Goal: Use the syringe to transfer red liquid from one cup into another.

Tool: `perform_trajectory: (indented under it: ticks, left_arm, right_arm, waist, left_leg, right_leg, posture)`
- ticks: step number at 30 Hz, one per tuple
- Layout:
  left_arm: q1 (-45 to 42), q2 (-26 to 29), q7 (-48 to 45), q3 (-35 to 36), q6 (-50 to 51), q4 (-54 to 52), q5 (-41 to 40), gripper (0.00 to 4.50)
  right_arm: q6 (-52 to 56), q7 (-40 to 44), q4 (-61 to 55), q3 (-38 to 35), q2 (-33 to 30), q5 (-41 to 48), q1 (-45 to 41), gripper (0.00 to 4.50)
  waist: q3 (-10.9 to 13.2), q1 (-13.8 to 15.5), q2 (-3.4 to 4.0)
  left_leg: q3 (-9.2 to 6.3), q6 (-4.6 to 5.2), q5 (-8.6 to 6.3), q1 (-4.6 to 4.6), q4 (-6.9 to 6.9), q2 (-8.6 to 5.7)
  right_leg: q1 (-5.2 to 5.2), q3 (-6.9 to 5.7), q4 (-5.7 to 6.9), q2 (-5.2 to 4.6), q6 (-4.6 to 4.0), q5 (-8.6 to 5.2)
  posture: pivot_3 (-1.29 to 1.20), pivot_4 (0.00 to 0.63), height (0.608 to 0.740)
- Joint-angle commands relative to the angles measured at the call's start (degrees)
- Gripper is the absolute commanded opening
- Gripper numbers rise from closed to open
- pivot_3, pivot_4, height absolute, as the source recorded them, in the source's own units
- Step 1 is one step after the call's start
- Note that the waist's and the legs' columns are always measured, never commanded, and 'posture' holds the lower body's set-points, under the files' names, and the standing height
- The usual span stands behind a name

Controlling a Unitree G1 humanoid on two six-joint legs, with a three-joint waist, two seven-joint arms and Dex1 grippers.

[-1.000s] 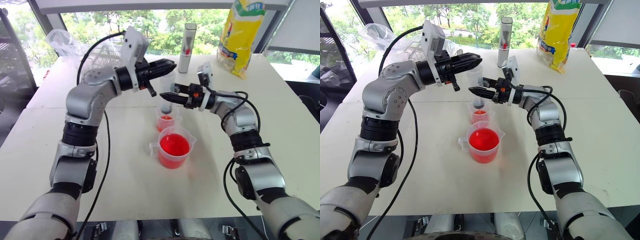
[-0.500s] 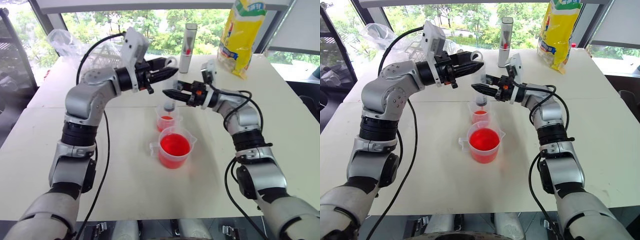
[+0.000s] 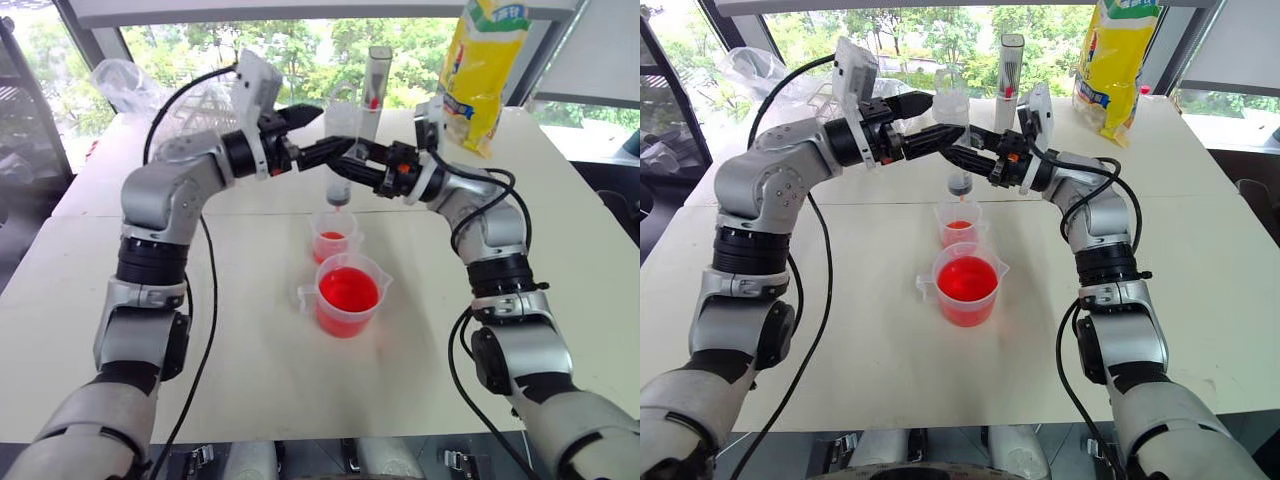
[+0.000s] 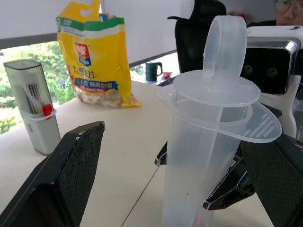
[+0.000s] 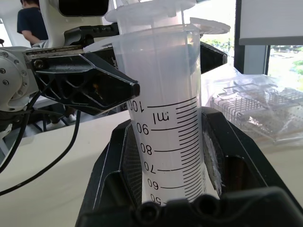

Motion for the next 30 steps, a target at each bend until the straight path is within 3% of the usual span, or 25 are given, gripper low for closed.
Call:
perform_trajectory:
  ticks: [1,4,10,14,18,30]
  left_arm:
    - [5.46,7.29,-1.52,7.56,0.16,-6.47,-1.87,4.49]
    - [10.42,9.70,-2.00,6.75,-0.15,-10.43,-1.75,4.49]
    - [19.98,10.54,-2.27,6.81,1.21,-18.46,-4.01,4.49]
    - [23.88,10.25,-2.25,6.76,2.43,-22.55,-6.35,4.49]
    - [25.67,9.90,-1.61,6.39,3.06,-24.49,-7.34,4.49]
    - [26.46,10.41,-0.71,6.24,3.78,-25.58,-7.87,4.49]
  right_arm:
    - [3.60,-0.56,-4.16,-2.69,-3.21,2.02,-1.85,1.41]
    - [7.74,-3.15,-5.75,-2.15,-6.64,0.39,-3.25,1.41]
    - [30.29,-9.39,-11.85,-1.60,-16.94,0.01,-7.88,1.41]
    - [46.02,-11.46,-14.67,2.48,-23.31,-1.23,-9.85,1.41]
    - [55.26,-12.01,-13.82,8.06,-27.11,-2.89,-10.53,1.41]
    - [77.00,-19.74,-10.35,15.21,-24.55,-3.32,-5.33,1.41]
  waist:
    - [0.01,-0.37,0.01]
    - [0.01,-0.37,0.03]
    - [0.00,0.57,0.01]
    - [-0.02,0.51,-0.01]
    - [-0.01,0.17,0.00]
    - [-0.02,0.23,-0.01]
  left_leg:
    - [0.01,-0.02,0.01,0.03,-0.07,0.01]
    - [-0.01,-0.20,0.11,0.12,-0.27,0.07]
    - [0.02,-0.32,0.18,0.01,-0.23,0.00]
    - [0.00,-0.31,0.17,0.00,-0.29,0.00]
    - [0.01,-0.30,0.17,-0.01,-0.32,0.00]
    - [0.00,-0.29,0.17,-0.13,-0.31,-0.01]
  right_leg:
    - [0.00,0.02,0.00,-0.01,0.00,0.00]
    - [-0.02,0.07,0.01,-0.06,-0.01,0.00]
    - [-0.03,0.07,-0.08,-0.18,-0.01,0.00]
    - [-0.03,0.07,-0.18,-0.21,-0.03,-0.01]
    - [-0.08,0.12,-0.19,-0.14,-0.05,-0.02]
    - [-0.18,0.13,-0.21,-0.02,-0.04,-0.01]
  posture:
    - [0.00,0.150,0.740]
    - [0.00,0.150,0.740]
    - [0.00,0.150,0.740]
    - [0.00,0.150,0.740]
    - [0.00,0.150,0.740]
    - [0.00,0.150,0.740]
